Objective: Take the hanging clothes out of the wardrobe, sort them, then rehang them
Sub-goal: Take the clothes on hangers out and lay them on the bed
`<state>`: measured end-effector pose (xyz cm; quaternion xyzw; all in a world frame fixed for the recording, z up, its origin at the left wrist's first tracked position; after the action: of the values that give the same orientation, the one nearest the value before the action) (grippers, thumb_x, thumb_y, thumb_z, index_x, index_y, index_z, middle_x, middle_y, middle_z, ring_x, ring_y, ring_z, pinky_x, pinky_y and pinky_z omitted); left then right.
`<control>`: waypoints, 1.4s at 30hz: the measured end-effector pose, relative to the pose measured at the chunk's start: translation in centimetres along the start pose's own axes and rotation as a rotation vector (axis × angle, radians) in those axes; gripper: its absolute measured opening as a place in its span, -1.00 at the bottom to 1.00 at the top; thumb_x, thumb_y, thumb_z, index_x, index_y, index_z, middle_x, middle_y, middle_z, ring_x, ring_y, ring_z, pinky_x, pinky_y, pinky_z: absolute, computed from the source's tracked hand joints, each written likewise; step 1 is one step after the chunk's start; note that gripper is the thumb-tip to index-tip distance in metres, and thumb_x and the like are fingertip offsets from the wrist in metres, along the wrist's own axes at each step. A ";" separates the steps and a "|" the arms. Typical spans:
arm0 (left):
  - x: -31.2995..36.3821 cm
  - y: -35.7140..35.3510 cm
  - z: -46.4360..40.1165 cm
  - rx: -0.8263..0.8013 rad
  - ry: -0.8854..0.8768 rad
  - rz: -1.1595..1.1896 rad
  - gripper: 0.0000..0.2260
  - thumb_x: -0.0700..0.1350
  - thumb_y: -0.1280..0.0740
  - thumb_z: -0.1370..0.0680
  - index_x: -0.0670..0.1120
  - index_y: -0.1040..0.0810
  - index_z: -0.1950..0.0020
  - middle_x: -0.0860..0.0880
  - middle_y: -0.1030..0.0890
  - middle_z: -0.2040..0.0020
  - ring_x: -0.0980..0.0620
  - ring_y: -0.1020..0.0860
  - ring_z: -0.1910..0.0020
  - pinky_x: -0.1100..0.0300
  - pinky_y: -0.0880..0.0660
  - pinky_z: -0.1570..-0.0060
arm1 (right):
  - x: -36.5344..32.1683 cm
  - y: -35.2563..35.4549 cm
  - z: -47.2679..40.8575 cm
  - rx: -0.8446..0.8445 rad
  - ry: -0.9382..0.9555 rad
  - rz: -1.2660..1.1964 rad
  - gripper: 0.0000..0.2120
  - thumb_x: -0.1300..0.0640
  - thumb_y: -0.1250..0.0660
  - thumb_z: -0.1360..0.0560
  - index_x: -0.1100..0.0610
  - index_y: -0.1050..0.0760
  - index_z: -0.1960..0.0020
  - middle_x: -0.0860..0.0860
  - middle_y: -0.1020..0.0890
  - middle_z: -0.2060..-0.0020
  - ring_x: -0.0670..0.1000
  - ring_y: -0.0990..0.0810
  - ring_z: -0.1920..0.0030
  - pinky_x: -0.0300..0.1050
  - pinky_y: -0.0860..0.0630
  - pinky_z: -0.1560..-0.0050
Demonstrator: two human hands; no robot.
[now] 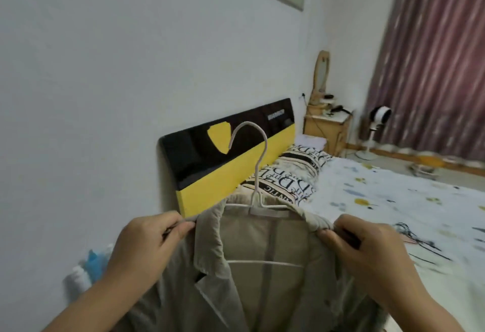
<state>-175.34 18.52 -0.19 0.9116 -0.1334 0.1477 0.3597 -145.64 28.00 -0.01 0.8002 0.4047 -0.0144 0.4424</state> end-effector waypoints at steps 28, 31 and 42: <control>30.1 -40.6 -4.4 -0.467 -0.221 0.558 -0.52 0.33 -0.07 -0.34 -0.05 -0.47 0.41 0.03 -0.46 0.50 0.07 -0.44 0.36 0.20 -0.29 0.41 | 35.3 19.9 12.4 0.108 -0.667 0.318 -0.63 0.07 -0.49 -0.35 0.07 -0.34 0.47 -0.12 -0.46 0.51 -0.08 -0.42 0.35 -0.20 -0.25 0.40; 31.4 -44.6 -5.3 -0.508 -0.187 0.565 -0.57 0.34 -0.06 -0.33 0.02 -0.37 0.47 0.02 -0.45 0.52 0.07 -0.42 0.44 0.14 -0.30 0.40 | 39.4 19.8 11.5 0.097 -0.707 0.312 -0.64 0.04 -0.47 -0.36 0.11 -0.36 0.45 -0.11 -0.50 0.42 -0.06 -0.43 0.30 -0.17 -0.25 0.40; 32.7 -63.4 -13.7 -0.593 -0.025 0.547 -0.72 0.08 -0.34 -0.41 -0.08 -0.55 0.39 -0.01 -0.53 0.47 0.01 -0.48 0.35 0.07 -0.41 0.31 | 58.1 14.3 2.1 -0.001 -0.848 0.255 -0.65 -0.02 -0.40 -0.43 0.08 -0.36 0.41 -0.01 -0.43 0.50 0.01 -0.42 0.37 -0.06 -0.28 0.32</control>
<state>-125.49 68.32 -17.74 0.7011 -0.4121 0.1820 0.5528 -96.44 59.37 -13.53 0.7670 0.0853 -0.2866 0.5678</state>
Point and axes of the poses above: each hand's wrist, its own z-axis away from the middle knuckle, its own y-axis out of the back of the hand, x = y × z, the point moved 5 cm from there along -z, towards the middle knuckle
